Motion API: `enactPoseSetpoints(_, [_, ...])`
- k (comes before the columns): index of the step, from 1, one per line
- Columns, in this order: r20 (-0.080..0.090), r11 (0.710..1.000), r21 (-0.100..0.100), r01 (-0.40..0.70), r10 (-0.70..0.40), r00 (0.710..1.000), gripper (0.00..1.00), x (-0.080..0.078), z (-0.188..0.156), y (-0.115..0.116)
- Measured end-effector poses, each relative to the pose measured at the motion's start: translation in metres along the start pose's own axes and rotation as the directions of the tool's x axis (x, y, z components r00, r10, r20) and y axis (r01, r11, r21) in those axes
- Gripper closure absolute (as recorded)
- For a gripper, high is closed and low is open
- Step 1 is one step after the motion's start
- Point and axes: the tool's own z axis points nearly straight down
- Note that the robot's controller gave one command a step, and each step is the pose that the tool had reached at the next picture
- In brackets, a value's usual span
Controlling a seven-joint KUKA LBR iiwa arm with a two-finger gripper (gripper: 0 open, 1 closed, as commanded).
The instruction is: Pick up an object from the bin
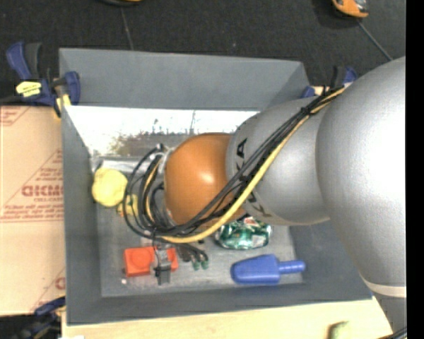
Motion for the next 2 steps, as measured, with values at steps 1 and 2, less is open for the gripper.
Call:
enactPoseSetpoints(1, [0.005, 1.0, -0.001, -0.025, 0.025, 1.0, 1.0, 0.0, -0.081, -0.015])
enactPoseSetpoints(2, [-0.002, 1.0, 0.0, -0.003, 0.003, 1.0, 1.0, 0.007, -0.142, -0.014])
